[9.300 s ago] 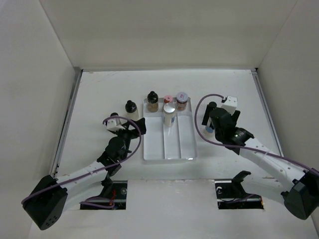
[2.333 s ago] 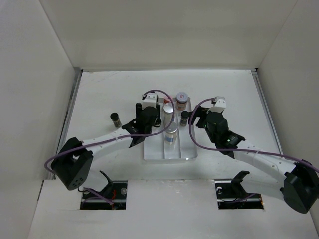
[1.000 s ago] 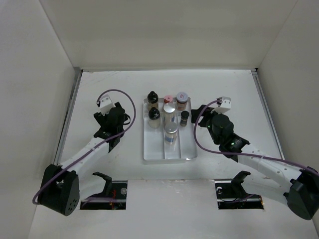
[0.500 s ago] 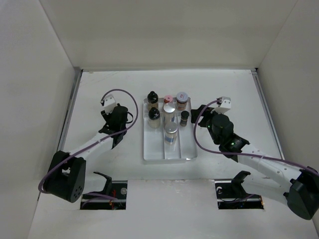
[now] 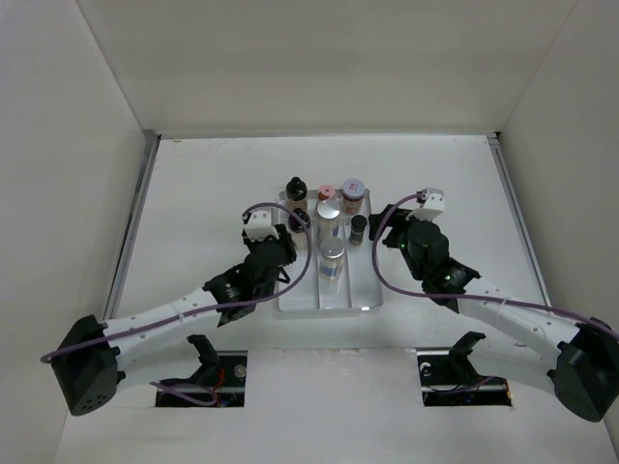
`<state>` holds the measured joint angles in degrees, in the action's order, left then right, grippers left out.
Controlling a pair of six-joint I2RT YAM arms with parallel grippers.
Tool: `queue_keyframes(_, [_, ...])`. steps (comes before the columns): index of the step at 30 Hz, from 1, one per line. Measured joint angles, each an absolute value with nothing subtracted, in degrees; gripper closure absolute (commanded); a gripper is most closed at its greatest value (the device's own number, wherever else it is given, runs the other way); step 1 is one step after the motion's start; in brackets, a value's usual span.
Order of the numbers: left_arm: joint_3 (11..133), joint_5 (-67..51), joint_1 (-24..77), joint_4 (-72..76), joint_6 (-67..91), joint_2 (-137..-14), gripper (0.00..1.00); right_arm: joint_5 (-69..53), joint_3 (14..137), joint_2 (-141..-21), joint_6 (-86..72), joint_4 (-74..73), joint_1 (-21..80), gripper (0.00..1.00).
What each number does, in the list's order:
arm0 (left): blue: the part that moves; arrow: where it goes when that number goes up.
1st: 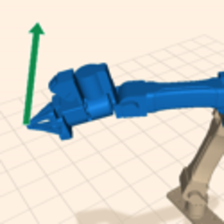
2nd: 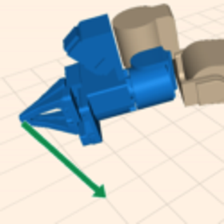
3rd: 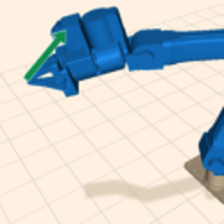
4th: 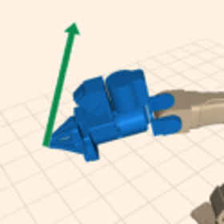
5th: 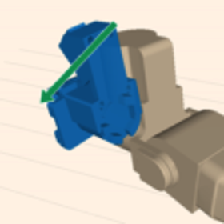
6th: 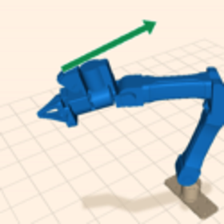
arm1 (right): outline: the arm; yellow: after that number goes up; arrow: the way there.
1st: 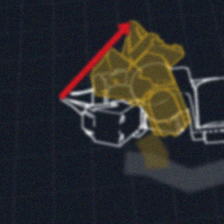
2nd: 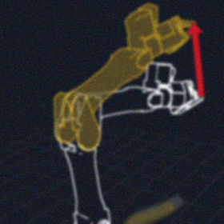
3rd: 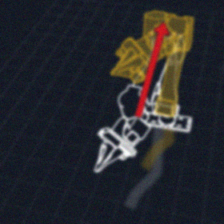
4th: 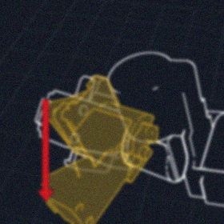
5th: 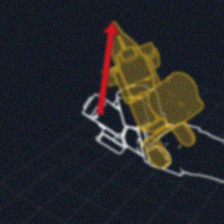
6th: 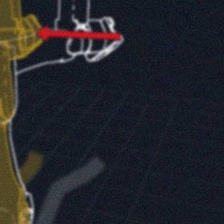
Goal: Organize the condiment bottles
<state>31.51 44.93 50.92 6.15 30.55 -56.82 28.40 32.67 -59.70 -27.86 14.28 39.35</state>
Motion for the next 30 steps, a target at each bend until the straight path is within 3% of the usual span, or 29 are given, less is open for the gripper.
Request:
queue_keyframes(12, [32.7, 49.5, 59.8, 8.0, 32.5, -75.4, 0.70, 28.4, 32.7, -59.7, -27.9, 14.5, 39.4, 0.21])
queue_keyframes(18, [33.8, 51.9, 61.6, 9.6, 33.0, -78.0, 0.39, 28.4, 32.7, -59.8, -27.9, 14.5, 39.4, 0.20])
queue_keyframes(22, [33.8, 52.5, 62.0, 9.7, 33.6, -77.8, 0.23, 28.4, 32.7, -59.9, -27.8, 14.5, 39.4, 0.20])
queue_keyframes(23, [33.8, 52.7, 62.1, 9.6, 33.7, -77.5, 0.00, 28.4, 32.7, -59.9, -27.9, 14.5, 39.4, 0.19])
queue_keyframes(27, [33.8, 54.0, 62.4, 9.4, 33.9, -74.8, 0.00, 28.4, 32.7, -59.9, -27.9, 14.6, 39.4, 0.15])
queue_keyframes(30, [33.8, 54.4, 62.7, 8.7, 33.8, -71.0, 0.00, 28.5, 32.6, -59.7, -27.8, 14.5, 39.4, 0.00])
